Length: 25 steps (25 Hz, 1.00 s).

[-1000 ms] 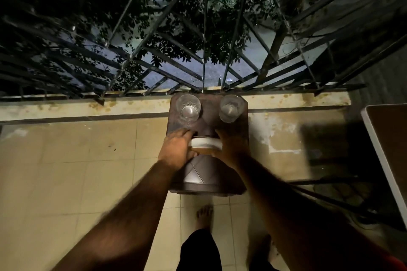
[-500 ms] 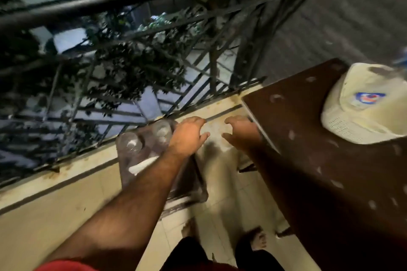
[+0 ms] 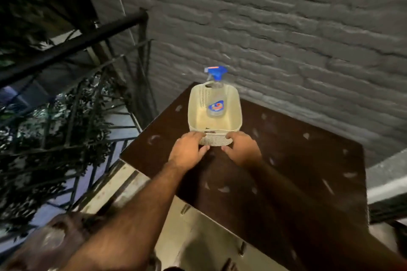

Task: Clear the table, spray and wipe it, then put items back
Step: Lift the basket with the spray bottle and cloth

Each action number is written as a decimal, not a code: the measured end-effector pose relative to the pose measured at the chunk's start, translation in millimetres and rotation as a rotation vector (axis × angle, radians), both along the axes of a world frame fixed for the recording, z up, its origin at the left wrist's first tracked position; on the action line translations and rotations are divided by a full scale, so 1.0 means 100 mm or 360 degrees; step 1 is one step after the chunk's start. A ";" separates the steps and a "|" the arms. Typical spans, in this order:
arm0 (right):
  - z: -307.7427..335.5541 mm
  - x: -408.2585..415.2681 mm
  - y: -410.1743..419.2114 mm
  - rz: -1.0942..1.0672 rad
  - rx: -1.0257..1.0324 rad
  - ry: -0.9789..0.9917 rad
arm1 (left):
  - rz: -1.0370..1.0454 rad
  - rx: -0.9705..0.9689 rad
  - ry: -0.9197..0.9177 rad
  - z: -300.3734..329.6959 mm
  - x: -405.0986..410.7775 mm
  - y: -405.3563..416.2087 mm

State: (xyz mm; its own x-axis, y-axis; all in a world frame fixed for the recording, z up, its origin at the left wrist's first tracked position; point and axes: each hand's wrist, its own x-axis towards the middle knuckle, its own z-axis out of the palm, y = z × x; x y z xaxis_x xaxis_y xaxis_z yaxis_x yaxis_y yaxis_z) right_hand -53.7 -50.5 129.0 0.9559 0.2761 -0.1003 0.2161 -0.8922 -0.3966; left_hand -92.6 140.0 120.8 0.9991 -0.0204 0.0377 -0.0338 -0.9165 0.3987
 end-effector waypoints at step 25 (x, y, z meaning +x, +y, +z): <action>-0.58 1.50 0.15 -0.0865 0.0059 0.0481 | 0.0364 0.0033 0.0713 -0.39 2.05 0.63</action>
State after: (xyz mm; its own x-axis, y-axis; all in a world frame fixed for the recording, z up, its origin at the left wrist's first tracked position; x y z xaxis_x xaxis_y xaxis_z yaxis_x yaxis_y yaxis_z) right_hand 96.2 -35.9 71.5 0.8916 -0.2333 -0.3881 -0.3916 -0.8277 -0.4020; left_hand 112.8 203.4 82.2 0.8959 0.2047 -0.3942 0.3391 -0.8884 0.3094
